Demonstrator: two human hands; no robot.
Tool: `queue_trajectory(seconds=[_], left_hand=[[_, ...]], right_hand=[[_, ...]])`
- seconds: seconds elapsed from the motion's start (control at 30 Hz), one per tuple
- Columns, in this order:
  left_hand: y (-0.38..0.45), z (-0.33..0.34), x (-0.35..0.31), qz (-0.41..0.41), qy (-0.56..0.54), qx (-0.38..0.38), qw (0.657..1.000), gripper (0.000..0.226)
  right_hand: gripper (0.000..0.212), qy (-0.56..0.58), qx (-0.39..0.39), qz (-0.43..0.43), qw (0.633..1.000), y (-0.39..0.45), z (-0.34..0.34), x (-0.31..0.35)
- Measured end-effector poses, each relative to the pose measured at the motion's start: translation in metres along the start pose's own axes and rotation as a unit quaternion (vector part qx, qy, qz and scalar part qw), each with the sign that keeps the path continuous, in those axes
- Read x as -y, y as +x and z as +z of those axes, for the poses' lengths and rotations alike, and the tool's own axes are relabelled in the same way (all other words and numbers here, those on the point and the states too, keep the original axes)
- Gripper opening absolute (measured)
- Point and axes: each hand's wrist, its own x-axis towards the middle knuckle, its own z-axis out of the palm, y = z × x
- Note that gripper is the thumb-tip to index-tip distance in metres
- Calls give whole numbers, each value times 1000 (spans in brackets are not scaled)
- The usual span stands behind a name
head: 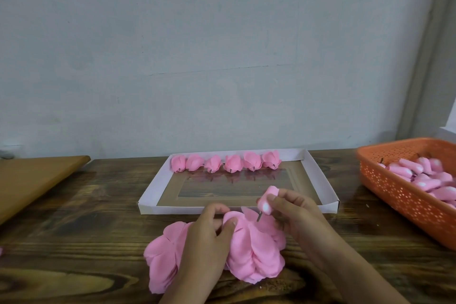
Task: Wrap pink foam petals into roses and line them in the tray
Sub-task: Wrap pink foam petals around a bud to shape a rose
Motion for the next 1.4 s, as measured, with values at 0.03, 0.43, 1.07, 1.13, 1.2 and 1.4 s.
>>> queue_trajectory(seconds=[0.03, 0.43, 1.07, 1.13, 1.2, 1.4], left_hand=[[-1, 0, 0, 17, 24, -1, 1000, 26], [-2, 0, 0, 122, 35, -19, 992, 26], [3, 11, -1, -148, -203, -5, 968, 17], [2, 10, -2, -160, -224, 5, 961, 18], [1, 9, -4, -163, -239, 17, 957, 18], [-3, 4, -12, -193, -311, 79, 927, 13]], right_hand=[[22, -2, 0, 1, 1000, 0, -1, 0], [27, -28, 21, 3, 999, 0, -1, -1], [22, -16, 79, -40, 996, -1, 5, -4], [24, -5, 84, -48, 995, -1, 6, -4], [22, -3, 92, -55, 994, -1, 7, -5], [15, -15, 81, -71, 994, 1, 7, -12]])
